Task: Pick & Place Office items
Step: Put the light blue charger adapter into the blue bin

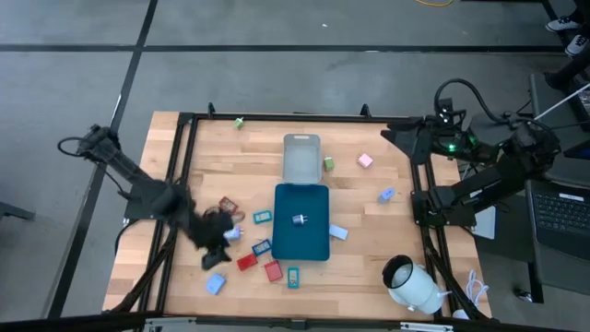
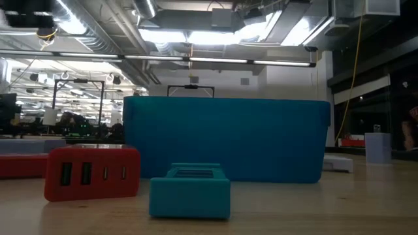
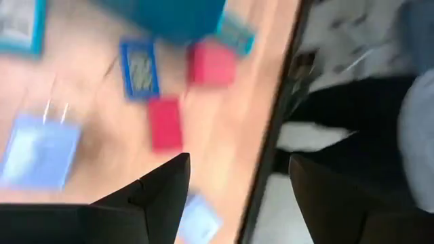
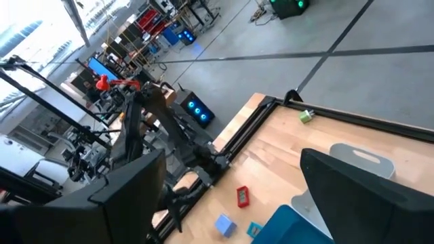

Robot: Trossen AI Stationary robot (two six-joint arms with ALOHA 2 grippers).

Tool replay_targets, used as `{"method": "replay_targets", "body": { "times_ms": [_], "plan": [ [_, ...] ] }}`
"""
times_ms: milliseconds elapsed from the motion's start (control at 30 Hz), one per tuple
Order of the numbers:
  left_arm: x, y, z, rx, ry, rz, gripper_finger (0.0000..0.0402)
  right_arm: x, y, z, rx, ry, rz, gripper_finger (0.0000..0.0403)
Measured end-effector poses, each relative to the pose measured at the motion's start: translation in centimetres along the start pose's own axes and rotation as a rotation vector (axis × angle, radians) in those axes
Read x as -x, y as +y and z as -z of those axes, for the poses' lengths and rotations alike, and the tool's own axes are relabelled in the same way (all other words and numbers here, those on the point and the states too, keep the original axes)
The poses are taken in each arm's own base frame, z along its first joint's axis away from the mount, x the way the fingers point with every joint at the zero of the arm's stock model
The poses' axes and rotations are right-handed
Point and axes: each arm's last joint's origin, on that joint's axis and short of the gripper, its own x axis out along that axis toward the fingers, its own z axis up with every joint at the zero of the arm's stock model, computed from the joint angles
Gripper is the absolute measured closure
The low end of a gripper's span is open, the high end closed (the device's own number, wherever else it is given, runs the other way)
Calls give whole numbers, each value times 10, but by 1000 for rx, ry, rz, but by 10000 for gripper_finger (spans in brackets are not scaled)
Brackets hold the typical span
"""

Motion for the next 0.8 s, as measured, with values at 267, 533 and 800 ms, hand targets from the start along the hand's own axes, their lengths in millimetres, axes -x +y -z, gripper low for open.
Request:
{"method": "replay_targets", "body": {
  "times_ms": [267, 533, 800],
  "plan": [
    [-28, 25, 31, -132, 94, -539, 167, 0, 5, -4, -48, -32, -39, 55],
    [-30, 22, 11, -436, 22, -451, 150, 0, 8, -7, -72, -60, -73, 55],
    [-37, 41, -2, -378, 155, -402, 86, 1, 12, -3, -47, -44, -90, 55]
  ]
}}
